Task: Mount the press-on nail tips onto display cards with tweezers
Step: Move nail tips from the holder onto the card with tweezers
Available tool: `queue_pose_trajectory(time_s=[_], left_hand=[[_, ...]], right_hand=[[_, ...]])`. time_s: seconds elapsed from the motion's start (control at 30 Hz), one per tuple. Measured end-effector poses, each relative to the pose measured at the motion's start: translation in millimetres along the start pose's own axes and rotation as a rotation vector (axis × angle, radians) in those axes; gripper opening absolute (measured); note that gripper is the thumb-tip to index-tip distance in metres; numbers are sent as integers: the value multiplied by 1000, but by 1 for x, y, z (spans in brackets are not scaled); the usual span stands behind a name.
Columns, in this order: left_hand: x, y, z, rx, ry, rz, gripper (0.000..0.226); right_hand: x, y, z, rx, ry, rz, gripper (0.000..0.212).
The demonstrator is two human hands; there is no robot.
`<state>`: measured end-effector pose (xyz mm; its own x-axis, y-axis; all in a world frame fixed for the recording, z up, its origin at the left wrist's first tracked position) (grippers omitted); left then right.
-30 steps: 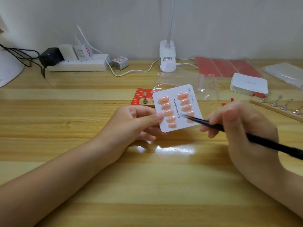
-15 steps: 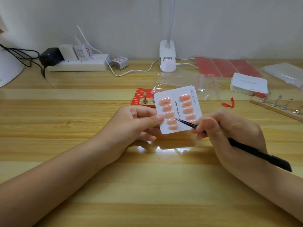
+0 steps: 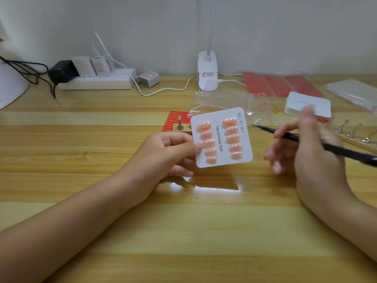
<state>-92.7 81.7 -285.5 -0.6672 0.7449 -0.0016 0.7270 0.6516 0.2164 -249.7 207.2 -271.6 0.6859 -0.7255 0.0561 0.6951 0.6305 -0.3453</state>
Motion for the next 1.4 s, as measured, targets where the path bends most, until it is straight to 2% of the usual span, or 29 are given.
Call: queue_pose_trajectory(time_s=[0.07,0.2,0.23,0.37,0.77,1.0,1.13,1.2,1.3,1.4], left_hand=[[0,0,0,4,-14,7,18],[1,0,1,20,-70,6,13],[3,0,0,28,-90,6,6],[5,2,-1,50,-150,-14,14],[6,2,-3,58,-134,30,9],[7,3,-3,33,-156,92,15],[10,5,-3,34,-250,154,32],[10,4,-3,40,-219,155,26],[5,2,-2,20,-77,115,28],[7,3,-3,47,-126,127,17]], right_hand=[[7,-2,-3,32,16,99,25],[16,4,3,-99,124,256,23],[16,5,2,-117,124,267,24],[17,5,1,-128,133,306,24],[22,9,8,-195,123,340,18],[19,3,0,-124,109,365,24],[15,0,-3,-92,98,346,21],[14,-1,-5,-63,83,343,21],[16,1,-6,-22,61,400,20],[20,5,-6,-11,76,491,20]])
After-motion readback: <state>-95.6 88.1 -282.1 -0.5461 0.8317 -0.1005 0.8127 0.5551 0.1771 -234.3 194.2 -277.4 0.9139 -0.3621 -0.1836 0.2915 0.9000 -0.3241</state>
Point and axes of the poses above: each hand's wrist, its own y-axis away from the middle knuckle, its own x-axis out of the palm, z = x × y, the point moved 5 cm from there along -y, towards the middle knuckle, and after that the axes turned 3 degrees about -x, right-handed, at the moved point
